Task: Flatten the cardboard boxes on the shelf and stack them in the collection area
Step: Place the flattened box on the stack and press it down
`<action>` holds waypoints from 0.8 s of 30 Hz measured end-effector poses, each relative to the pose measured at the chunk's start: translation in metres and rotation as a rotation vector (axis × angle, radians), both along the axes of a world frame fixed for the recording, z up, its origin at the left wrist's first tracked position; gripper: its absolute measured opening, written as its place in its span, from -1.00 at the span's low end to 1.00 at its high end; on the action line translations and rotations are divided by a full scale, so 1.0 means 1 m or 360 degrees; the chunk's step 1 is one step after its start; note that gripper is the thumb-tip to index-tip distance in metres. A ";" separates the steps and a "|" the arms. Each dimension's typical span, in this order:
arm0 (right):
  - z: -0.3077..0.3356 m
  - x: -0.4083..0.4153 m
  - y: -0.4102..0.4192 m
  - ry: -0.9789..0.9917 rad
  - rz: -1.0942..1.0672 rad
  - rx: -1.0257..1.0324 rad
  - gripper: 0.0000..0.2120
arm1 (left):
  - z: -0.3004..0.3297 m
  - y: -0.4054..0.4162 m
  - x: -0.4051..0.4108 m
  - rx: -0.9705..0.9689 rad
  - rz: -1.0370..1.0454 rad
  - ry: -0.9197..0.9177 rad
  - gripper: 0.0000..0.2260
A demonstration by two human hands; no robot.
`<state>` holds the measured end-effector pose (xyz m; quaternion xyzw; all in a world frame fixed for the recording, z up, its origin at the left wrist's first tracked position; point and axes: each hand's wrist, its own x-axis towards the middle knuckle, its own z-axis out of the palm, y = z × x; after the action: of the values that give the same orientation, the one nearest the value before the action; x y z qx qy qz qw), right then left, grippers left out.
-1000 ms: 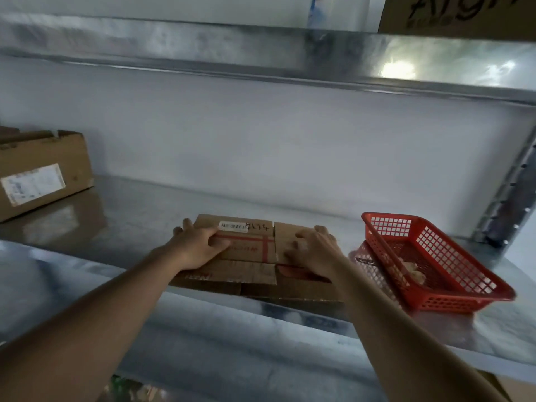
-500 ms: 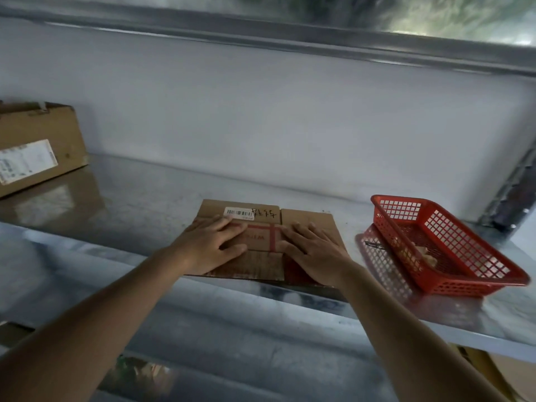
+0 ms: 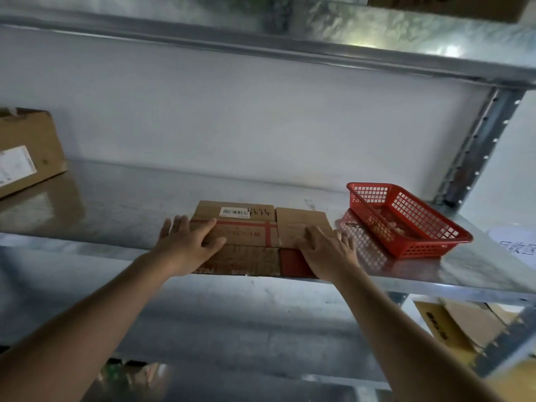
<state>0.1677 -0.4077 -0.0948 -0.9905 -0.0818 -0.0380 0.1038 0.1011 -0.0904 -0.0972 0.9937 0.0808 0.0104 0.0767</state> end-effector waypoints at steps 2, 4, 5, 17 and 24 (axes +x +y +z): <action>0.002 -0.010 -0.005 -0.0065 -0.0055 0.0193 -0.37 | 0.000 -0.001 -0.002 -0.0047 -0.0048 -0.0095 -0.21; 0.004 -0.021 -0.010 -0.0170 -0.0119 0.0465 -0.30 | 0.001 -0.004 -0.005 -0.0129 -0.0090 -0.0216 -0.24; 0.004 -0.027 -0.013 -0.0258 -0.0138 0.0613 -0.30 | 0.001 -0.006 -0.006 -0.0195 -0.0100 -0.0276 -0.25; -0.017 -0.090 -0.069 -0.0699 -0.0328 0.0941 -0.10 | -0.008 -0.059 -0.032 -0.0584 -0.0237 -0.0736 -0.12; -0.038 -0.132 -0.147 -0.0652 -0.0414 0.1002 -0.05 | -0.013 -0.138 -0.070 -0.0616 -0.0375 -0.0856 -0.10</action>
<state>0.0355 -0.5543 -0.1330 -0.8842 0.0411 -0.2709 0.3782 0.0310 -0.2284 -0.1102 0.9250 -0.0570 0.2474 0.2828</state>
